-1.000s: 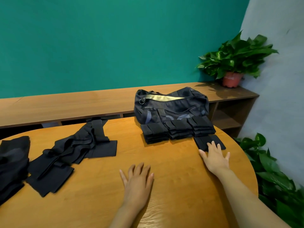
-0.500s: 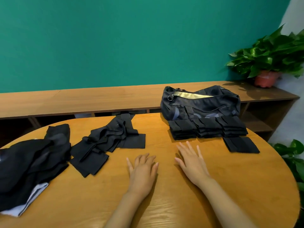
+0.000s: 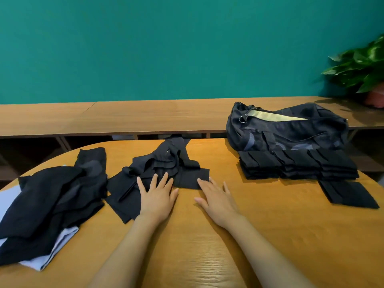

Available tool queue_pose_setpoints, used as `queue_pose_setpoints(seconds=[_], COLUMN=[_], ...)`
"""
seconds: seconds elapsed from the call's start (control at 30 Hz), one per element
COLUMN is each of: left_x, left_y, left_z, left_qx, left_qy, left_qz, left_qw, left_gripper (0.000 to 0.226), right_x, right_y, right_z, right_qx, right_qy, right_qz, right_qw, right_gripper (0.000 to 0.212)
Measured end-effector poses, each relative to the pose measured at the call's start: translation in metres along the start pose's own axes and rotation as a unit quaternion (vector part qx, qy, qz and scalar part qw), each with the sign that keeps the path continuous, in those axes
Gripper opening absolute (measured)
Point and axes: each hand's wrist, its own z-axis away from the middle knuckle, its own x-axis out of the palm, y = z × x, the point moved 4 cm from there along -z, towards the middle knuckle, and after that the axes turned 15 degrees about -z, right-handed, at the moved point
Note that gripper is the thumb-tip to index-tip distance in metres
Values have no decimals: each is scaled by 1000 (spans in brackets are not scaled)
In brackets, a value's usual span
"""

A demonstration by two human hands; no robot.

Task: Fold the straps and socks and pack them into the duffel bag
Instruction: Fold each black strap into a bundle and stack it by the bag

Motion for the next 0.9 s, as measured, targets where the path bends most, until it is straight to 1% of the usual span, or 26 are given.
queue_pose_setpoints(seconds=[0.07, 0.13, 0.2, 0.27, 0.33, 0.4, 0.43, 0.47, 0.5, 0.53, 0.6, 0.7, 0.77, 0.83, 0.9], left_x=[5, 6, 3, -2, -8, -17, -20, -23, -25, -26, -20, -3, 3, 4, 5], left_y=[-1, 0, 2, 5, 8, 15, 19, 23, 28, 32, 37, 36, 35, 35, 37], left_z=[0, 1, 0, -1, -3, -5, -7, -10, -14, -19, -31, -45, -48, -49, -50], left_qx=[0, -1, -7, -22, -41, -44, -34, -18, 3, 25, 58, 67, 60, 52, 46], left_qy=[-6, -2, 6, 26, 63, 136, 172, 197, 205, 190, 123, 25, -10, -24, -27], left_qz=[2, 1, 3, 19, 44, 53, 50, 44, 40, 32, 9, -24, -27, -16, -5], left_qw=[1000, 1000, 1000, 999, 996, 988, 983, 979, 978, 981, 991, 997, 998, 998, 999], left_gripper=[56, 56, 55, 52, 45, 34, 32, 34, 40, 47, 56, 55, 54, 54, 54], right_x=[-7, -17, -28, -34, -35, -35, -34, -33, -31, -29, -23, -7, -1, 1, 1], right_y=[11, 22, 31, 37, 35, 26, 21, 16, 13, 9, 4, 10, 17, 21, 25], right_z=[12, 30, 46, 51, 47, 40, 34, 25, 16, 6, -11, -18, -5, 15, 37], right_qx=[-2, -16, -19, -17, -36, -69, -74, -69, -60, -52, -41, -10, 11, 13, 17], right_qy=[44, 95, 121, 131, 147, 169, 165, 150, 125, 98, 42, -22, -15, 12, 15], right_qz=[27, 43, 36, 44, 41, 20, 13, 8, 4, 3, 7, 18, 26, 39, 41], right_qw=[999, 994, 992, 990, 988, 983, 983, 986, 990, 994, 998, 1000, 999, 999, 999], right_gripper=[62, 68, 62, 53, 39, 24, 22, 28, 39, 50, 62, 68, 79, 96, 106])
